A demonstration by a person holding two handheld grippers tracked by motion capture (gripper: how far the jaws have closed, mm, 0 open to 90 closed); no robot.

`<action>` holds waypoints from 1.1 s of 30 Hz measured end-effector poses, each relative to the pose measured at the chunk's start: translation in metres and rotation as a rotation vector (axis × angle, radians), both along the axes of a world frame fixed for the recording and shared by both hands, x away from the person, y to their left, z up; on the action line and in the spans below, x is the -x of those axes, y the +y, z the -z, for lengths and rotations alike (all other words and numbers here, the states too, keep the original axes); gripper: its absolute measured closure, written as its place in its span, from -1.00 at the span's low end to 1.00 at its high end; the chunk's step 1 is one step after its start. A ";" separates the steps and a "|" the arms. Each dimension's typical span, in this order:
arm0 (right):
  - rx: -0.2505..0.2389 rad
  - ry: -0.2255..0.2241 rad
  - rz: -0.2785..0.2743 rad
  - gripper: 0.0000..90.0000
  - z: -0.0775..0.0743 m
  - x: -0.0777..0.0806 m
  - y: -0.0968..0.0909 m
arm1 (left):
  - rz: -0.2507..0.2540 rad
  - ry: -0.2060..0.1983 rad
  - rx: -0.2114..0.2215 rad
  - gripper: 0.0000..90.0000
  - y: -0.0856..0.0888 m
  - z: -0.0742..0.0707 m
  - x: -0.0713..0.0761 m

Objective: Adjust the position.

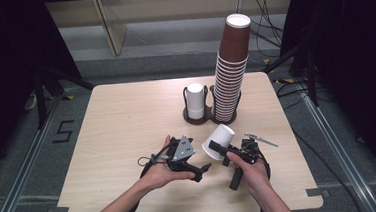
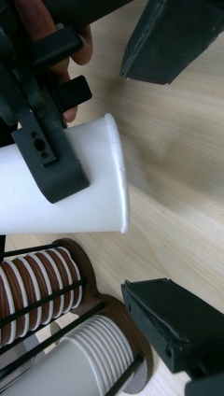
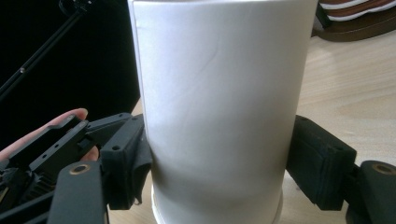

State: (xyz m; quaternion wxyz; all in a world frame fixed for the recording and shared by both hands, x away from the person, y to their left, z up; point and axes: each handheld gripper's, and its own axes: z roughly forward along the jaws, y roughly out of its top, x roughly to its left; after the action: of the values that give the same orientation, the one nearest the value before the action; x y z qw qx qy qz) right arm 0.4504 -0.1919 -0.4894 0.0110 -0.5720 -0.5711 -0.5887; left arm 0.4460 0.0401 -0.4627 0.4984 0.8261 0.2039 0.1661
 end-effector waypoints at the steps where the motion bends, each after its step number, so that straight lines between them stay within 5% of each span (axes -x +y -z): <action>1: 0.005 -0.010 0.002 -0.36 0.000 0.000 0.000 | -0.006 -0.001 0.001 -1.00 -0.001 0.000 0.000; 8: -0.019 0.002 0.002 -0.36 -0.001 0.002 -0.001 | 0.001 -0.019 0.017 -1.00 -0.005 0.002 0.000; 11: -0.060 0.052 0.010 -0.36 -0.004 0.005 0.000 | 0.017 -0.022 0.011 -1.00 -0.006 0.004 -0.001; 15: -0.061 0.030 0.003 -0.36 -0.002 0.005 -0.002 | 0.026 -0.020 0.008 -1.00 -0.012 0.006 -0.003; 17: -0.095 0.081 0.010 -0.36 -0.004 0.007 0.000 | 0.024 -0.016 0.007 -1.00 -0.016 0.006 -0.004; 18: -0.055 0.025 0.007 -0.36 0.000 0.004 -0.002 | 0.028 -0.018 0.010 -1.00 -0.018 0.006 -0.005; 19: -0.095 0.080 0.011 -0.36 -0.003 0.007 0.000 | 0.029 -0.013 0.015 -1.00 -0.019 0.006 -0.005; 20: -0.096 0.083 0.011 -0.36 -0.004 0.007 0.000 | 0.024 -0.009 0.022 -1.00 -0.021 0.005 -0.006; 21: -0.064 0.035 0.006 -0.36 -0.001 0.005 -0.002 | 0.025 -0.010 0.013 -1.00 -0.022 0.005 -0.007; 27: -0.097 0.085 0.014 -0.36 -0.004 0.009 0.000 | 0.028 0.002 0.011 -1.00 -0.031 0.004 -0.009; 29: -0.069 0.040 0.008 -0.36 -0.001 0.007 -0.001 | 0.027 0.007 0.011 -1.00 -0.033 0.005 -0.011; 33: -0.066 0.037 0.004 -0.36 -0.001 0.007 -0.001 | 0.040 0.010 0.007 -0.96 -0.036 0.008 -0.014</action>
State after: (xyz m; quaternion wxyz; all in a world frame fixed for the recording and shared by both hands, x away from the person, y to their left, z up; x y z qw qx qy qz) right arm 0.4432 -0.1925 -0.4881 0.0394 -0.5833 -0.5500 -0.5964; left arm 0.4598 0.0045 -0.4704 0.5036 0.8290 0.1905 0.1512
